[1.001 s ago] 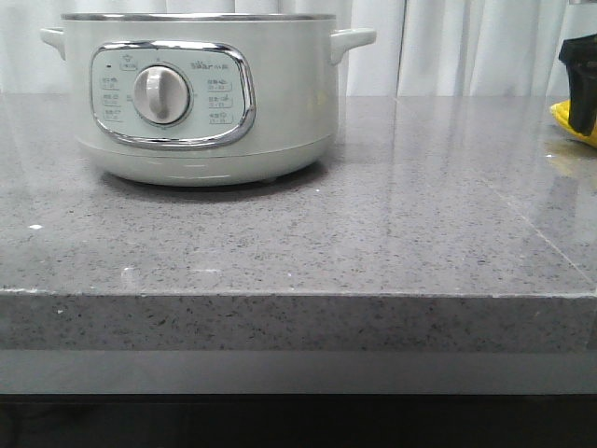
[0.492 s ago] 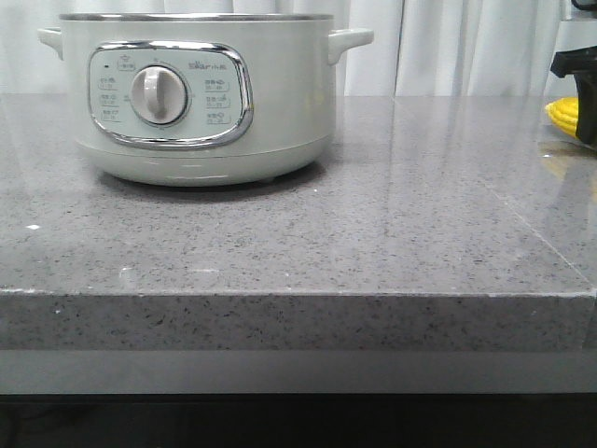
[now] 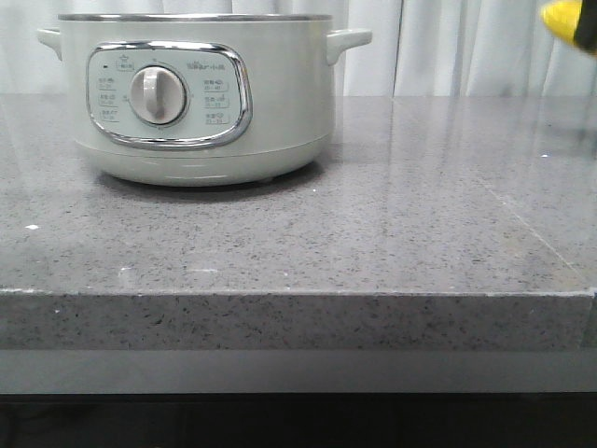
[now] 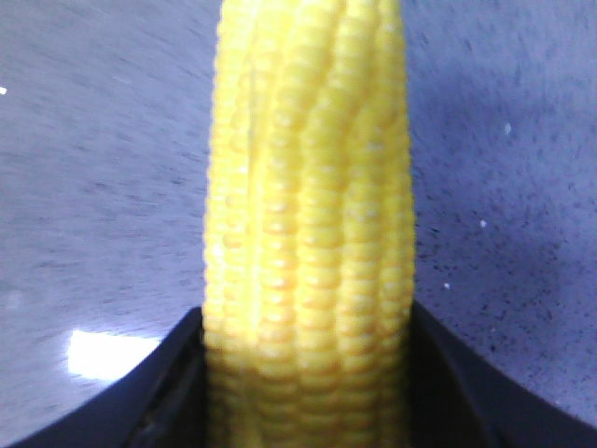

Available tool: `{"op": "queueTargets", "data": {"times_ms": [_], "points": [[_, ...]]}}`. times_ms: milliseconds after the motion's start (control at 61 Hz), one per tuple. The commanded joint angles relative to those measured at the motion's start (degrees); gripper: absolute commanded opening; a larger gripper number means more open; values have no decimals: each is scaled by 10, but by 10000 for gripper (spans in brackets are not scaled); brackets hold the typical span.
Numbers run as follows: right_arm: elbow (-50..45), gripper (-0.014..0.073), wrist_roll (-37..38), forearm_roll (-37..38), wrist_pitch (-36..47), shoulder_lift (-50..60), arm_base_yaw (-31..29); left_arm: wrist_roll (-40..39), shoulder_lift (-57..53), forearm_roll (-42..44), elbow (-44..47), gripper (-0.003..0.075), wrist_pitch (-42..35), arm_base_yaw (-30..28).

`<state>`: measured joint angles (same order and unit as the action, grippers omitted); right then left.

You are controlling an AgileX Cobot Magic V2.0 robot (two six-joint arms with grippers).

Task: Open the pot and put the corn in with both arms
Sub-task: 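Carry the corn over the open pot and release it inside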

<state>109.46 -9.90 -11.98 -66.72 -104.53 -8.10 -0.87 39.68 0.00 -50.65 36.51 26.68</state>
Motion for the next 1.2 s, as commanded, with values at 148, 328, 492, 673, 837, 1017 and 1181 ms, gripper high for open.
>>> {"op": "queueTargets", "data": {"times_ms": [148,328,492,673,837,1017,1181], "points": [[11,330,-15,-33,-3,125,32,0,-3,-3,-24,220,-80,4],[-70,330,-15,-37,33,207,102,0,-3,-3,-24,220,-80,4],[-152,330,-15,-44,89,269,170,0,-3,-3,-24,220,-80,4],[-182,330,-25,-51,121,285,265,0,-3,-3,-24,220,-80,4],[-172,330,-32,-50,170,256,350,0,-3,-3,-24,220,-80,4],[-115,330,-32,-50,194,189,405,0,-3,-3,-24,220,-80,4],[-23,330,-32,-50,193,108,421,0,-3,-3,-24,220,-80,4]]}}
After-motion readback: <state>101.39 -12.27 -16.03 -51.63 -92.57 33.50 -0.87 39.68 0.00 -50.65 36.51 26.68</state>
